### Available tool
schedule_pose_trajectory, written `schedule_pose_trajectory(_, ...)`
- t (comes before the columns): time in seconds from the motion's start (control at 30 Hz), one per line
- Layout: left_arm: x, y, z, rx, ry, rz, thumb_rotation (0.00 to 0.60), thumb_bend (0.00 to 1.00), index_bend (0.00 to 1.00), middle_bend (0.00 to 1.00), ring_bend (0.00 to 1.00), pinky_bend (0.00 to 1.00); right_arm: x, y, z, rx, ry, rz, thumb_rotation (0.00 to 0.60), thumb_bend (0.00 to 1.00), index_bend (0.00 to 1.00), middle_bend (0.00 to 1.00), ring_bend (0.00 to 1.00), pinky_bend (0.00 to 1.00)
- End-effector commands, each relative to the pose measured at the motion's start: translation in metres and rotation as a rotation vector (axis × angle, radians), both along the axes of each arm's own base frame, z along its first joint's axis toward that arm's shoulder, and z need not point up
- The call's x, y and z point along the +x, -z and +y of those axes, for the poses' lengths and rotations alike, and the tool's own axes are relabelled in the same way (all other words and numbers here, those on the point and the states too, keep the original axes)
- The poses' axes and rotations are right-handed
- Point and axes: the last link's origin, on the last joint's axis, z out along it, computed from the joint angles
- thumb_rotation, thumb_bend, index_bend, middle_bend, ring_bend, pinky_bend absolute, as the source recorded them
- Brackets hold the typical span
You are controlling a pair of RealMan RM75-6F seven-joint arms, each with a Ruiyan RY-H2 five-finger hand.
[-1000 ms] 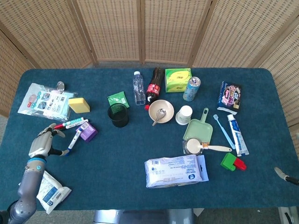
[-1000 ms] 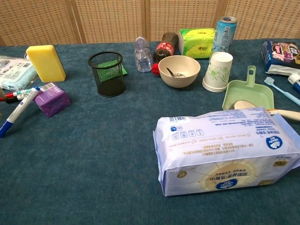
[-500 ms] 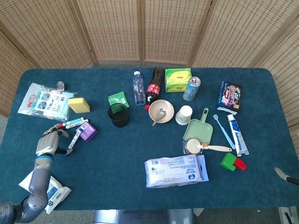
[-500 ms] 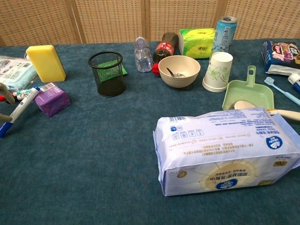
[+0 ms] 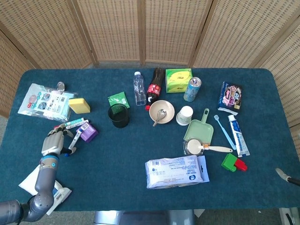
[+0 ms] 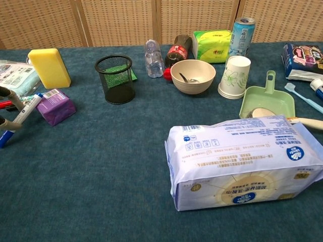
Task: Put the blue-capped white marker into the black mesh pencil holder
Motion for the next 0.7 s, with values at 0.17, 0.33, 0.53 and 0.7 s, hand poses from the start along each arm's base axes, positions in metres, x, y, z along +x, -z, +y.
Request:
schedule_pose_trajectory(0.17,0.005,0.006,0.003,0.002,0.011,0.008,0.6,0.33,0.36,0.0,0.0,0.0,-0.002,-0.002,-0.001,-0.004,0.004,-0.008,0.6,0.0,0.0,0.0,0.0,0.0)
schedule_pose_trajectory(0.33,0.008,0.01,0.001,-0.003,0.02,0.019,0.6,0.35,0.41,0.0,0.0,0.0,-0.002,-0.003,-0.001,-0.007,0.006,-0.015,0.6,0.0,0.0,0.0,0.0,0.0)
schedule_pose_trajectory(0.53,0.009,0.014,0.001,0.005,0.025,0.043,0.6,0.39,0.45,0.0,0.0,0.01,-0.002,-0.004,-0.001,-0.011,0.006,-0.022,0.6,0.0,0.0,0.0,0.0,0.0)
schedule_pose_trajectory(0.7,0.01,0.014,0.002,0.013,0.03,0.068,0.6,0.42,0.46,0.0,0.0,0.02,-0.003,-0.005,-0.001,-0.013,0.007,-0.027,0.6,0.0,0.0,0.0,0.0,0.0)
